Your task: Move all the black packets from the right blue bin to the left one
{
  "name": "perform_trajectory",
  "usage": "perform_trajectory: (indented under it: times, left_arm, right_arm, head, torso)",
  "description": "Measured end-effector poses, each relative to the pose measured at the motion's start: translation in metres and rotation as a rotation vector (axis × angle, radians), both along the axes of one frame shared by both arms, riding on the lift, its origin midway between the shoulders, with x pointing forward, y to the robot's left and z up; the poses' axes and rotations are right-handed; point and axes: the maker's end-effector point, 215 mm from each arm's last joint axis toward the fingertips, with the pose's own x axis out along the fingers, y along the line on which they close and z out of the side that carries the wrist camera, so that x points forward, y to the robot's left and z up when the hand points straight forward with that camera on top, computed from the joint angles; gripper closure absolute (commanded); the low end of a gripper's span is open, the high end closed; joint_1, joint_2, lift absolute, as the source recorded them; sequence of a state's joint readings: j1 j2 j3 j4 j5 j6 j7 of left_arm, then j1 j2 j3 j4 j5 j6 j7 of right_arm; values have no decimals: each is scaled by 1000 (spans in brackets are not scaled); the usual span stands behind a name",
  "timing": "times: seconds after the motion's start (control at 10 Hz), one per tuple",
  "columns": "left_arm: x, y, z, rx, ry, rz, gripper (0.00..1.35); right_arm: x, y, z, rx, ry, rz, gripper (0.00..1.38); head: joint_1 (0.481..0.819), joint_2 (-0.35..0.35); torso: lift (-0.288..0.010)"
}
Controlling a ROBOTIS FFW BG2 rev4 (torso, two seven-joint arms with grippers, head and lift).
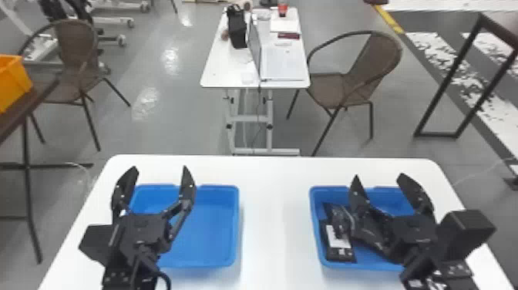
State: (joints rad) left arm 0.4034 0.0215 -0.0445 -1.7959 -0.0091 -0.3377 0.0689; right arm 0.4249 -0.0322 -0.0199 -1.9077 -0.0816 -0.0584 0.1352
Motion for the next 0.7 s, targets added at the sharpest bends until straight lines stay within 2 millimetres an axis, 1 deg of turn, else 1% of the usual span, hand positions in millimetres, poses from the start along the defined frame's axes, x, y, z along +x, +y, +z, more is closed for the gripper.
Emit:
perform_trajectory:
  times: [0.4, 0.6, 0.7]
  left_arm:
    - [0, 1, 1, 0, -3, 1, 202]
    - [0, 0, 0, 0, -1, 0, 202]
    - [0, 0, 0, 1, -1, 0, 200]
  right_arm:
    - [0, 0, -5, 10, 20, 0, 233]
    - [2, 0, -6, -15, 31, 6, 233]
    - [3, 0, -14, -17, 68, 8, 233]
  head:
    - [695, 5]
    - [695, 5]
    - [695, 5]
  torso:
    - [0]
    - [0]
    - [0]
